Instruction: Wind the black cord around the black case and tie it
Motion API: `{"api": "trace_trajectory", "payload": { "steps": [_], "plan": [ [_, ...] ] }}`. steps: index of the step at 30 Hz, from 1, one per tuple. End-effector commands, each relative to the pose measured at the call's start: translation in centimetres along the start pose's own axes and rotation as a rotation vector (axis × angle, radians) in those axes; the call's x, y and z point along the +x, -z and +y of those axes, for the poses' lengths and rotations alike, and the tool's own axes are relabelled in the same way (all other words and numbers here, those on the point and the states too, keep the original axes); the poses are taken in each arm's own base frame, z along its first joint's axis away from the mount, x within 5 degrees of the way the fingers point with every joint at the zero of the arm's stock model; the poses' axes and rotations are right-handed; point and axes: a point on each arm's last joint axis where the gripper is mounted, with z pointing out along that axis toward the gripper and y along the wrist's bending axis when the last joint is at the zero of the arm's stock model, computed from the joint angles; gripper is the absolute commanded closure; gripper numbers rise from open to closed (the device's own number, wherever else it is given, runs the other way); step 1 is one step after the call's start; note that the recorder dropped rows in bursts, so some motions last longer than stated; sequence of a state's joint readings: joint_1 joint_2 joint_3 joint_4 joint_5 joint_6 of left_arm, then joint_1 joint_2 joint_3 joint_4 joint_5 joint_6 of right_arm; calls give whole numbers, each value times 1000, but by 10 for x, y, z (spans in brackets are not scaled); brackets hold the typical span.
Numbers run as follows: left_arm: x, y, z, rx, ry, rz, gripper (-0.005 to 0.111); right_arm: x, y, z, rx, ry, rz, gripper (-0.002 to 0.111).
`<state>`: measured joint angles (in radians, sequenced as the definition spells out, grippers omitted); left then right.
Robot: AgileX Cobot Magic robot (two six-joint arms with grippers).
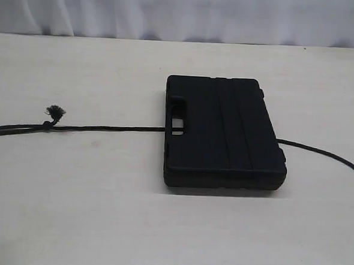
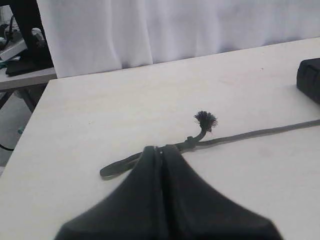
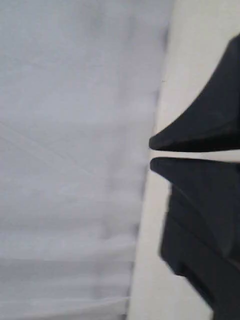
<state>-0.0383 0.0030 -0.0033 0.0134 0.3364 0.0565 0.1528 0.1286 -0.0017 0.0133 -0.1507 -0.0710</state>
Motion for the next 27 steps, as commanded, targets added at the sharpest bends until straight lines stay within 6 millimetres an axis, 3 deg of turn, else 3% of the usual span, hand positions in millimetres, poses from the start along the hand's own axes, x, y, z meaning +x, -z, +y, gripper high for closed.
{"api": "trace_trajectory", "payload": {
  "steps": [1,2,4,5,6,8,11,13,16,17,18,19,20,21,23,26,27],
  "plan": [
    [-1,0,-1,11,2,-18,107,-28,5,-1,-41,-314,-317,104],
    [-1,0,-1,11,2,-18,107,-29,5,0,-71,-429,-323,104],
    [-1,0,-1,11,2,-18,107,-39,7,8,-154,-320,-357,104],
    [-1,0,-1,10,-1,-18,107,-58,9,13,-204,-218,-404,104],
    [-1,0,-1,10,-1,-18,107,-67,10,14,-224,-194,-419,104],
    [-1,0,-1,10,-1,-18,107,-105,8,18,-296,-182,-417,104],
    [-1,0,-1,10,-1,-18,107,-145,-15,7,-170,-78,-239,104],
    [-1,0,-1,10,-1,-18,107,-162,-39,-8,-10,8,-143,95],
    [-1,0,-1,10,-1,-18,107,-154,-83,-37,301,190,112,70],
    [-1,0,-1,10,-1,-18,107,-149,-91,-42,356,184,182,66],
    [-1,0,-1,10,-1,-18,107,-138,-111,-49,435,126,381,64],
    [-1,0,-1,10,-1,-18,107,-126,-136,-48,427,114,574,64],
    [-1,0,-1,10,-1,-18,107,-122,-148,-46,402,104,662,64],
    [-1,0,-1,10,-1,-18,107,-115,-166,-40,338,81,817,64],
    [-1,0,-1,10,-1,-18,107,-110,-193,-27,212,17,949,64],
    [0,0,-1,11,1,-14,107,-109,-222,5,-23,1,972,67],
    [0,0,-1,11,1,-14,107,-106,-233,26,-92,56,950,68]
  ]
}}
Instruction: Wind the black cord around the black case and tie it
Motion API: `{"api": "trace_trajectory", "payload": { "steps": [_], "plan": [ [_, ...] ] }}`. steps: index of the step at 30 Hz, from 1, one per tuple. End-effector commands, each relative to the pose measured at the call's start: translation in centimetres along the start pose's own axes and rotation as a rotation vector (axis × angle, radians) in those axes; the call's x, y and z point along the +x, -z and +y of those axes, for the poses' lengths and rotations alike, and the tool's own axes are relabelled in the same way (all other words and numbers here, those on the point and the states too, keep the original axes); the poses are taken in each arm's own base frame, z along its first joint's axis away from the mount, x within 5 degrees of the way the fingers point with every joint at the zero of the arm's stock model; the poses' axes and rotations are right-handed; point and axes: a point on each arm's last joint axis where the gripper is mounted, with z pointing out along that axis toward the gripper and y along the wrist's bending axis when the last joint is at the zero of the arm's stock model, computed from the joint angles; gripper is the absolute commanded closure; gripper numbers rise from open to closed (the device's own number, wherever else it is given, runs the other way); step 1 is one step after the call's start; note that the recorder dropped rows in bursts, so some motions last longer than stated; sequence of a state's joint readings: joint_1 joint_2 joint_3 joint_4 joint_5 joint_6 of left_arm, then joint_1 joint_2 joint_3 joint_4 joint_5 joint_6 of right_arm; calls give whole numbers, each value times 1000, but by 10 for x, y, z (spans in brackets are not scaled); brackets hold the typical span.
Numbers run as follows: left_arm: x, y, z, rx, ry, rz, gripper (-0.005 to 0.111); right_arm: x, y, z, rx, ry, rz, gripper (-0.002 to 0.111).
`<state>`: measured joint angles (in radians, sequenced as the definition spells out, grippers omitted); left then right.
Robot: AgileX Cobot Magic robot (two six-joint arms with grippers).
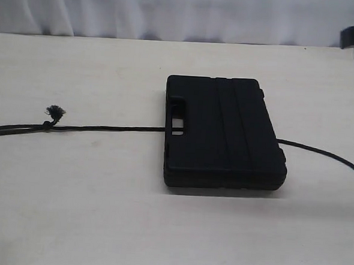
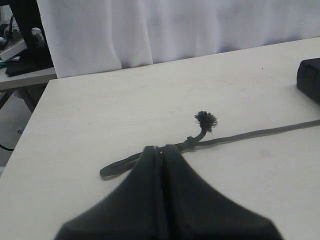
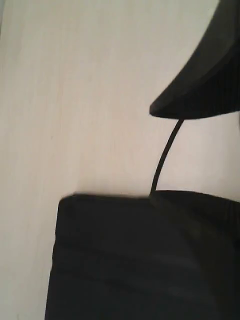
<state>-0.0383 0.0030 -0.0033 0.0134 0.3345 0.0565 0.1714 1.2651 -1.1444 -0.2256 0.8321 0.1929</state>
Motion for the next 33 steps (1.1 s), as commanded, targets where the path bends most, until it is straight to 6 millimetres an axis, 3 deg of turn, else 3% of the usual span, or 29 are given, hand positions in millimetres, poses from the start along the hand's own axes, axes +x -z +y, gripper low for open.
{"api": "trace_trajectory", "payload": {
  "steps": [1,3,6,8,9,14,18,25,33],
  "plan": [
    [0,0,-1,11,1,-12,107,-19,-12,58,-174,200,-32,68],
    [0,0,-1,11,1,-12,107,-21,-18,88,-216,274,-40,68],
    [0,0,-1,11,1,-12,107,-27,-34,134,-275,250,15,68],
    [0,0,-1,11,1,-12,107,-36,-52,169,-293,293,70,66],
    [0,0,-1,11,1,-12,107,-37,-68,191,-298,325,107,60],
    [0,0,-1,11,1,-12,107,-29,-101,228,-304,336,180,54],
    [0,0,-1,11,1,-12,107,-14,-134,246,-322,295,286,54],
    [0,0,-1,11,1,-12,107,8,-177,260,-301,289,344,54],
    [0,0,-1,11,1,-12,107,11,-198,258,-201,285,292,54]
  ]
}}
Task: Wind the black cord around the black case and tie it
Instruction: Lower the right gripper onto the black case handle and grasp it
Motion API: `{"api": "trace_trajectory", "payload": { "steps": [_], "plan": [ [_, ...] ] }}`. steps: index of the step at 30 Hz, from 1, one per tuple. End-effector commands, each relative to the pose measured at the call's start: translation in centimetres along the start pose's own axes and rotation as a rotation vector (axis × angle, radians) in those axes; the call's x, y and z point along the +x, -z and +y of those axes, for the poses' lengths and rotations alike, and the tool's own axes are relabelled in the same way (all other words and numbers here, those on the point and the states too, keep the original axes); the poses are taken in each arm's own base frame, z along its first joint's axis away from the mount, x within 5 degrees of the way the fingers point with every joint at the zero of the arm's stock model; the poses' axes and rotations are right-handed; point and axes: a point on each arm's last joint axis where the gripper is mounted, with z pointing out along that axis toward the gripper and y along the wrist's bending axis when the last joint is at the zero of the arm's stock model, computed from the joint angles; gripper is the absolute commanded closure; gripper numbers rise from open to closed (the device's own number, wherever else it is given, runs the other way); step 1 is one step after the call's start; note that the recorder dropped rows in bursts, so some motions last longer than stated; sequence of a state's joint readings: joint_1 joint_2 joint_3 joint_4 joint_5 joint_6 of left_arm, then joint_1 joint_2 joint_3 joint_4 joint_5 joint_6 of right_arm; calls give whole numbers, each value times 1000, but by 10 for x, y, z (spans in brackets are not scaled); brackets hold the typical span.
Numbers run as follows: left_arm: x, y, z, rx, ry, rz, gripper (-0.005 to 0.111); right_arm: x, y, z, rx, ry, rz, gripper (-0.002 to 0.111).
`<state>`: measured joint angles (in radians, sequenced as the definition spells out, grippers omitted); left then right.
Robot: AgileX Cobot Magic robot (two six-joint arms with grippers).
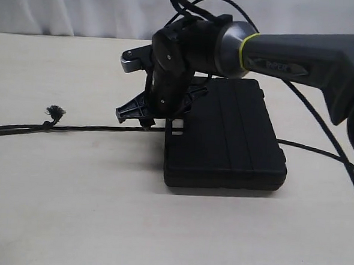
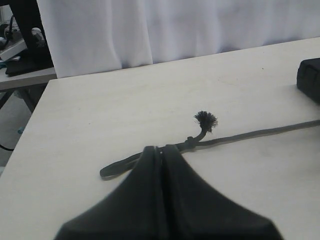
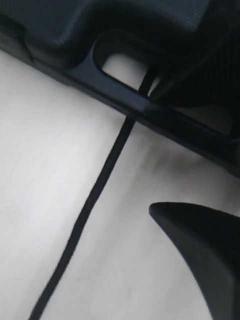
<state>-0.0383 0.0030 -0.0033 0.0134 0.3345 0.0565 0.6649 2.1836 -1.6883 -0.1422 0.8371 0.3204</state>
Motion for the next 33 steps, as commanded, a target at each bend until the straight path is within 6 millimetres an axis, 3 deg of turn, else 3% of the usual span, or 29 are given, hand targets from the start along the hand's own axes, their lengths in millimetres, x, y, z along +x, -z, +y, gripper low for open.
{"api": "trace_trajectory", "payload": {
  "steps": [1,14,20,30,33],
  "plan": [
    [0,0,-1,11,1,-12,107,-6,1,-7,88,-23,-60,54],
    [0,0,-1,11,1,-12,107,-2,-20,-7,110,-21,-33,55],
    [0,0,-1,11,1,-10,107,0,-26,-7,110,-23,-17,71],
    [0,0,-1,11,1,-10,107,3,-35,-7,114,-20,2,72],
    [0,0,-1,11,1,-10,107,3,-33,-7,114,-21,1,81]
  ]
}}
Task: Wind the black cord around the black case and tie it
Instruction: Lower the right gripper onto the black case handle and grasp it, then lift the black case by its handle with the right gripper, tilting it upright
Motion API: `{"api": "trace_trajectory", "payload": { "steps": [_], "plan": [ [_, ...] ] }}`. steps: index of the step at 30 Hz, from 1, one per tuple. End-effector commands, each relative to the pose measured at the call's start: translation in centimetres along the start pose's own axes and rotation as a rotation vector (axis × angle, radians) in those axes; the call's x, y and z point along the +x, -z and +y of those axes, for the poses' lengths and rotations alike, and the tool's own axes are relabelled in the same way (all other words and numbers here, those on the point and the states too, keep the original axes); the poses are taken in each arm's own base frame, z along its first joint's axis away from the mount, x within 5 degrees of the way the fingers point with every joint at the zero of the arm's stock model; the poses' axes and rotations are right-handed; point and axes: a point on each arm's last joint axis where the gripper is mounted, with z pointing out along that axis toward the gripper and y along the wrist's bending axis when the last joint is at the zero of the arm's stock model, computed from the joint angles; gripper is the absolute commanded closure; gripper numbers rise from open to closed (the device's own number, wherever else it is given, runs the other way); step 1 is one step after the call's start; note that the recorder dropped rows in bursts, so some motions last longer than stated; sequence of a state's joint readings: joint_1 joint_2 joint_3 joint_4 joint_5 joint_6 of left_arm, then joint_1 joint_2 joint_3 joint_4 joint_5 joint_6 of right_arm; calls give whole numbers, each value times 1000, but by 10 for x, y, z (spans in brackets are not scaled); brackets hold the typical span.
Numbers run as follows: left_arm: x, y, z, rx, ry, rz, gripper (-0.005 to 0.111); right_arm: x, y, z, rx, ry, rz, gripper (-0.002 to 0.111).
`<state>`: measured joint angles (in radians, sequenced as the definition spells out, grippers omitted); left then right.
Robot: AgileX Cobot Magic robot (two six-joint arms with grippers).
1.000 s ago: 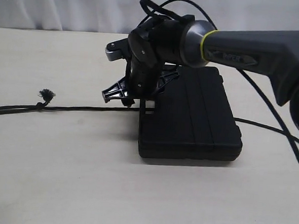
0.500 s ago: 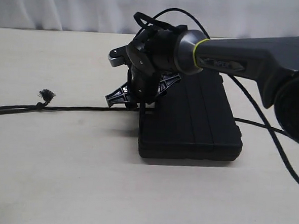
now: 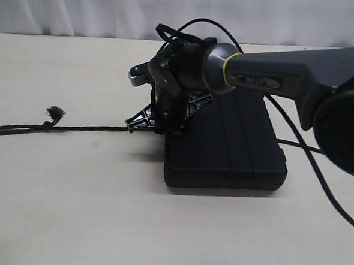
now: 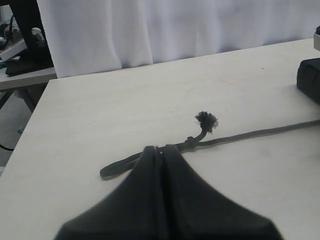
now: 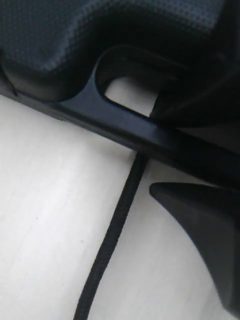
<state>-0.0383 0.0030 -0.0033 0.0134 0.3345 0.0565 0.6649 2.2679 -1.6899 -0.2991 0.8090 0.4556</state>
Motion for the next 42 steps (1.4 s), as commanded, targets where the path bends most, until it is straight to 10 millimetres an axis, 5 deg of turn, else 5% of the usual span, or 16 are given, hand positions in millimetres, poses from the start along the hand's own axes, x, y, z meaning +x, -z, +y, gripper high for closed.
{"api": "trace_trajectory", "payload": {
  "steps": [1,4,11,27,35,42],
  "plan": [
    [0,0,-1,11,1,-10,107,-2,5,0,-1,-6,-11,87],
    [0,0,-1,11,1,-10,107,-3,8,-1,-2,-8,-15,104],
    [0,0,-1,11,1,-10,107,-6,24,-4,-3,-16,-35,104],
    [0,0,-1,11,1,-10,107,-15,129,-28,-10,-60,-170,104],
    [0,0,-1,11,1,-10,107,-8,172,-68,52,-112,-152,104],
    [0,0,-1,11,1,-10,107,3,172,-118,147,-175,-7,104]
  ]
}}
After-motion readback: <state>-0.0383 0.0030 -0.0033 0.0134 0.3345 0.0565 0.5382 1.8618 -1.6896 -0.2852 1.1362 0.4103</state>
